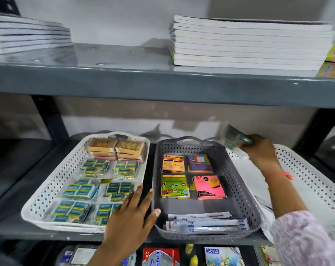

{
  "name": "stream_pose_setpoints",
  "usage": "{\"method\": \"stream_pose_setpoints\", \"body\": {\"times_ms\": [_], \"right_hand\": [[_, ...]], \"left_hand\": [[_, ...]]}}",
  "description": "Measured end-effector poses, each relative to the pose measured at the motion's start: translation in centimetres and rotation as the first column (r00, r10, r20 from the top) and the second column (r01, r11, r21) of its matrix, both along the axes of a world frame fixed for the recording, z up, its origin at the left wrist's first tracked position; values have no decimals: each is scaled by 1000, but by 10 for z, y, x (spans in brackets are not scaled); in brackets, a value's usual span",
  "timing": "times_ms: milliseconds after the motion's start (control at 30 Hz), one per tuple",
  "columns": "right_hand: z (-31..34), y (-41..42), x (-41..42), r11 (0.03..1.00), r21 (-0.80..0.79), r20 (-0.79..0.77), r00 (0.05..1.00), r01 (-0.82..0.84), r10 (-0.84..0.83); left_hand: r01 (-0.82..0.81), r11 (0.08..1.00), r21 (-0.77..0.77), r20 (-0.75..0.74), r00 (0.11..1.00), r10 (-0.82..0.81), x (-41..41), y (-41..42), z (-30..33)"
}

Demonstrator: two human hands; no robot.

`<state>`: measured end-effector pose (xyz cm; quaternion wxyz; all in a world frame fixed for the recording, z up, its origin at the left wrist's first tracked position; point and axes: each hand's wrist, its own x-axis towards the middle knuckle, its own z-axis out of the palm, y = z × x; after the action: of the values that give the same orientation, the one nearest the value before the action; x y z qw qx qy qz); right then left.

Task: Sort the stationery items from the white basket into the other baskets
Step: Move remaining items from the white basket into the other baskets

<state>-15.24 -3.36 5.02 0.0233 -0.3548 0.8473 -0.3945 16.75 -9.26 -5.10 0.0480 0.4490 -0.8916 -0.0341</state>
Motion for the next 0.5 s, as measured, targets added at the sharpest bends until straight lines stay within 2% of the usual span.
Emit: {"method": "stream_pose_setpoints", "body": {"times_ms": [100,200,367,500], "right_hand": [[5,-43,44,961,-87,87,960,-261,268],[-9,-78,94,874,-41,95,869,-483,485],[-45,-121,163,765,84,230,760,-638,608],[-62,-141,196,691,229,228,727,-686,647]], "left_hand": [[15,1000,-7,8,1000,-15,4,0,0],[-16,1000,-23,-3,1000,16,21,-5,1],[-136,989,-53,-40,990,134,55,-8,7],[-172,981,-87,-67,984,167,57,-6,3]]}}
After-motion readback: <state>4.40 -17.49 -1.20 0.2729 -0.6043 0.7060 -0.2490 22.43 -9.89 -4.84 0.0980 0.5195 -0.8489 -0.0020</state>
